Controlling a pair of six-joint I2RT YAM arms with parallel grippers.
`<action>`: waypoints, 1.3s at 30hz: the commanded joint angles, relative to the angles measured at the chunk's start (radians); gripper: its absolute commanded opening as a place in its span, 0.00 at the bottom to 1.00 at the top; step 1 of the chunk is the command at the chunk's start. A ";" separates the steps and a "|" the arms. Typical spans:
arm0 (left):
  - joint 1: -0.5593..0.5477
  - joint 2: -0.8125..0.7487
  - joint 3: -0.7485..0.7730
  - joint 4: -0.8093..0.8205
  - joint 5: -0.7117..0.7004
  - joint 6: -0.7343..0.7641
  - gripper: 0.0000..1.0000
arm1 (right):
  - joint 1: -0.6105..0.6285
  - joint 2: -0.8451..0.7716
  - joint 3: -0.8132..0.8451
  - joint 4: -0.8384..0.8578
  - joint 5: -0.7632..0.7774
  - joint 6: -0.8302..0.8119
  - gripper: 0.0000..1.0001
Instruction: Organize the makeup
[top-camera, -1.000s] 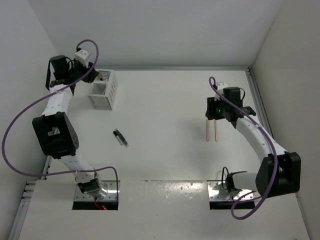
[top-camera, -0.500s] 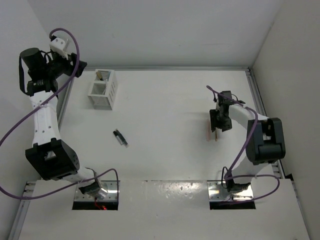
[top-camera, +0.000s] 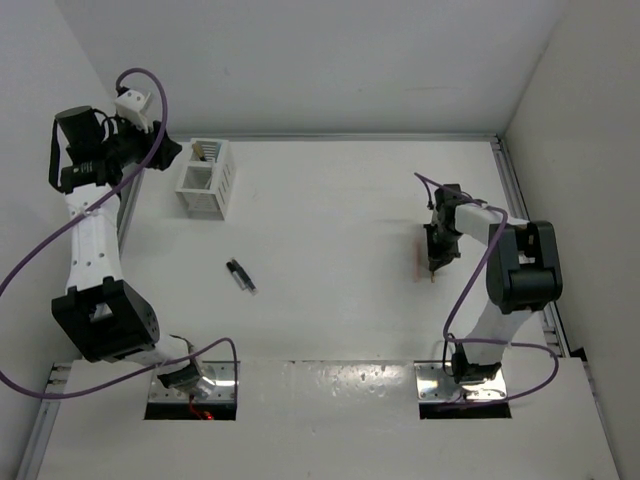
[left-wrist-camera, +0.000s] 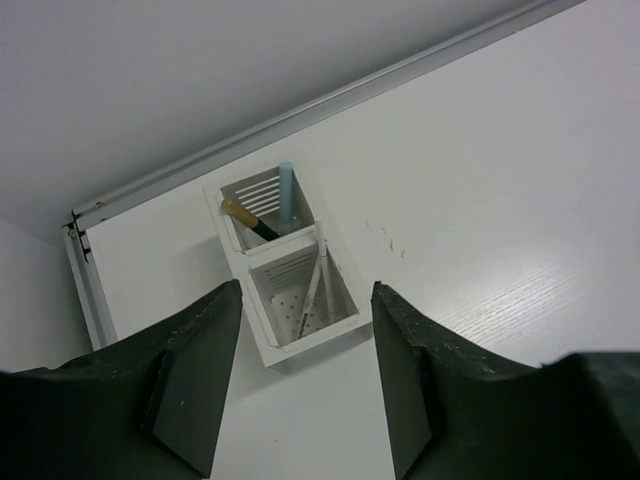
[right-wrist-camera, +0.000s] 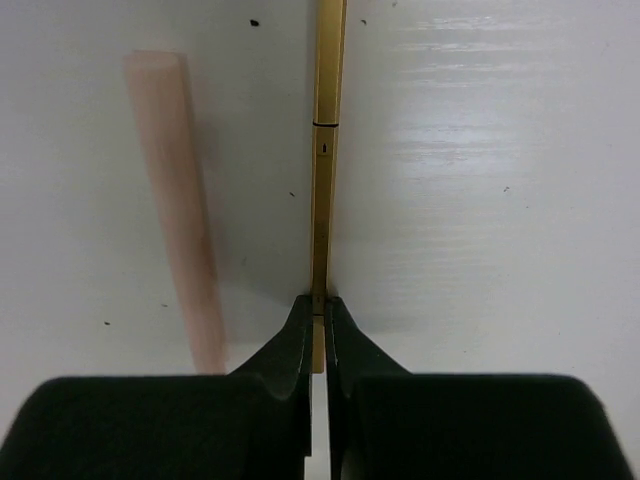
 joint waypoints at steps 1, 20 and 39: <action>-0.018 -0.044 0.004 -0.023 0.011 0.022 0.59 | -0.028 0.023 0.002 -0.006 0.032 0.005 0.00; -0.533 -0.415 -0.572 0.300 -0.168 1.178 0.72 | 0.408 -0.108 0.529 0.090 -0.517 -0.041 0.00; -0.707 -0.417 -0.803 0.465 -0.234 1.717 0.78 | 0.604 0.087 0.732 0.028 -0.789 0.200 0.00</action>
